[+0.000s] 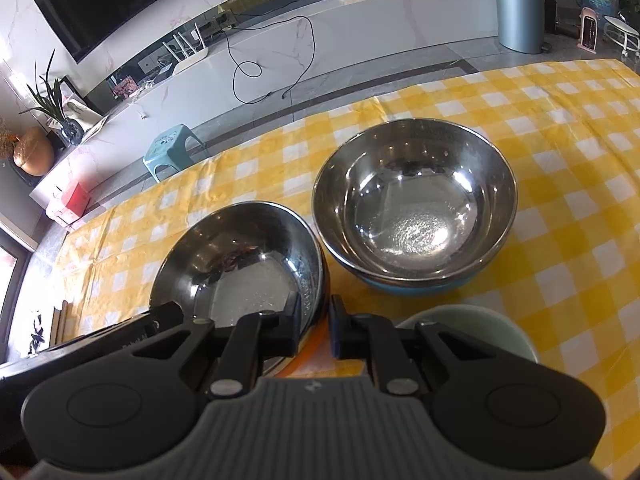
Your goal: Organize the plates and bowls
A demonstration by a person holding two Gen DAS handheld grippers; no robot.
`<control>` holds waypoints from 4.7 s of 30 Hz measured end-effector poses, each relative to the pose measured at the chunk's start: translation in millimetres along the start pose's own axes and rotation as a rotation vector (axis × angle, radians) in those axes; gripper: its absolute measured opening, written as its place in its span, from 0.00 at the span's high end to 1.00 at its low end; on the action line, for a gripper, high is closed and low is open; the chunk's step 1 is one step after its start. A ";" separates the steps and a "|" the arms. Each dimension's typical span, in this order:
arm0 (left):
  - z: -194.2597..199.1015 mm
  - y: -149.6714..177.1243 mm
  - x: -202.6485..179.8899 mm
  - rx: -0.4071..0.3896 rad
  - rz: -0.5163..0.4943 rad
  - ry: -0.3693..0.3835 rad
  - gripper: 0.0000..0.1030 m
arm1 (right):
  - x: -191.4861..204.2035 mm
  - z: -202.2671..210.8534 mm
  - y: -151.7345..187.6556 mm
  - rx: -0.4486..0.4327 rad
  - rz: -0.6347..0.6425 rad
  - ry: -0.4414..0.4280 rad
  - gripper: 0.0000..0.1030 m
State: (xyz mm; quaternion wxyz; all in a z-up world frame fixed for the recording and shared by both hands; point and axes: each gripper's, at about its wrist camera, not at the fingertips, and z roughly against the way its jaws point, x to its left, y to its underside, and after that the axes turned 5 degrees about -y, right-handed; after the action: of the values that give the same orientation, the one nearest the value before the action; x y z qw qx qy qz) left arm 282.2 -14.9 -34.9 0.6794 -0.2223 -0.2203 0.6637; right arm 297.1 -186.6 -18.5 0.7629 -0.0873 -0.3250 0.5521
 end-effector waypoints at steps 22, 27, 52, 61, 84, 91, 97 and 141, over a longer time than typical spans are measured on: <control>143.8 94.5 23.3 -0.065 0.124 0.023 0.91 | -11.0 131.2 97.7 0.005 -0.001 -0.141 0.90; 154.2 123.2 14.8 -0.031 0.134 0.064 0.90 | -35.5 157.1 121.1 0.014 -0.044 -0.132 0.91; 126.3 180.0 -17.6 0.032 0.154 0.175 0.89 | -98.4 167.7 164.5 -0.011 -0.114 -0.001 0.93; 120.0 179.2 -22.2 0.036 0.131 0.177 0.89 | -100.0 164.7 160.8 -0.021 -0.114 0.010 0.93; 142.1 170.5 -20.3 -0.042 0.067 0.135 0.62 | -87.7 179.4 159.0 -0.093 -0.015 0.051 0.68; 148.7 157.2 -16.9 -0.083 0.048 0.122 0.60 | -83.7 187.3 152.8 -0.132 0.013 0.054 0.66; 150.0 137.9 -22.6 -0.102 0.005 0.123 0.60 | -82.8 189.4 141.2 -0.155 0.024 0.062 0.66; -15.9 -23.3 -87.7 0.046 -0.093 0.137 0.57 | -90.2 28.5 -38.3 -0.090 -0.003 0.180 0.60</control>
State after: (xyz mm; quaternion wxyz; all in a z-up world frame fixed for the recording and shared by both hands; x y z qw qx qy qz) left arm 308.5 -103.2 -34.2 0.7279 -0.2410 -0.1678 0.6196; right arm 294.2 -288.5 -13.7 0.7851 -0.1701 -0.2797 0.5258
